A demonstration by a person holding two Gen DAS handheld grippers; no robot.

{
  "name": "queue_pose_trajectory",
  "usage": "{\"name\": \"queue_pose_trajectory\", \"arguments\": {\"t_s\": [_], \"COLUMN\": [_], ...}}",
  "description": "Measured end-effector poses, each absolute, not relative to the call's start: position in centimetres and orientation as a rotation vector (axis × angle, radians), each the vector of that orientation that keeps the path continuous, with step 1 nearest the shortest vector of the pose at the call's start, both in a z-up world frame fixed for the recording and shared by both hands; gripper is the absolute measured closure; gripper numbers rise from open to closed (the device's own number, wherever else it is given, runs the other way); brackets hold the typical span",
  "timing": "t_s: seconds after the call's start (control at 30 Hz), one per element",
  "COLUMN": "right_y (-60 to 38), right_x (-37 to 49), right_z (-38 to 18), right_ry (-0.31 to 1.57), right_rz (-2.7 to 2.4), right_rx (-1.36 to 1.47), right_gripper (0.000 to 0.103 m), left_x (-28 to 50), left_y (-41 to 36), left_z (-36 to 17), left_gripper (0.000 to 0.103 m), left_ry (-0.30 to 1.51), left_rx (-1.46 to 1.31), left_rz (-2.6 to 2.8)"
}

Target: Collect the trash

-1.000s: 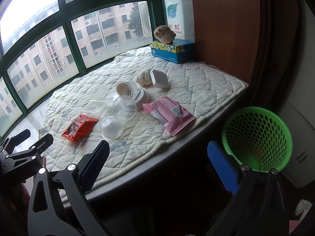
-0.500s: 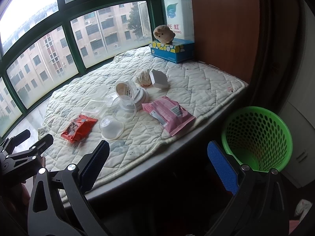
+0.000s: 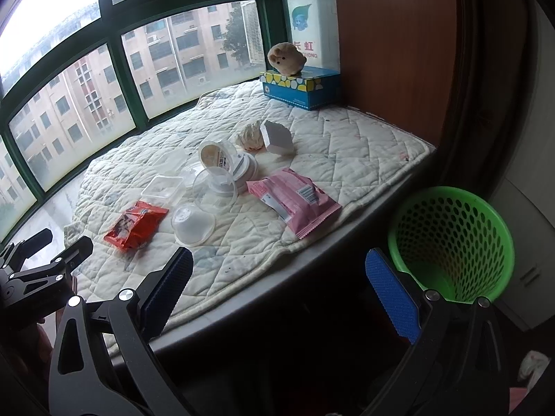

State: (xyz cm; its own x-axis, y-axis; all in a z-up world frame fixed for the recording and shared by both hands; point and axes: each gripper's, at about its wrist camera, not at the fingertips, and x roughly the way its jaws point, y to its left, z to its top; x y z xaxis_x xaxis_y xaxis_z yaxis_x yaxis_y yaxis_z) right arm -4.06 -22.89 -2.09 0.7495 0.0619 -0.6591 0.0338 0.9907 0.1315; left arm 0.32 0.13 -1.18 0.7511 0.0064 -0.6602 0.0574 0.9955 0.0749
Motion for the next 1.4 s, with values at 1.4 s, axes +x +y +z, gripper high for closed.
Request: {"name": "queue_pose_trajectory", "arguments": {"t_s": [1.4], "right_y": [-24.1], "right_x": [-0.2], "right_z": [-3.0], "right_ry": [0.789], "right_rz": [0.019], "right_rx": [0.145], "right_gripper": [0.004], "left_x": [4.6], "left_y": [-1.9], "left_z": [-1.1], "left_gripper": [0.006], "left_ry": [0.792], "left_rx": [0.110], "left_rz": [-0.048]}}
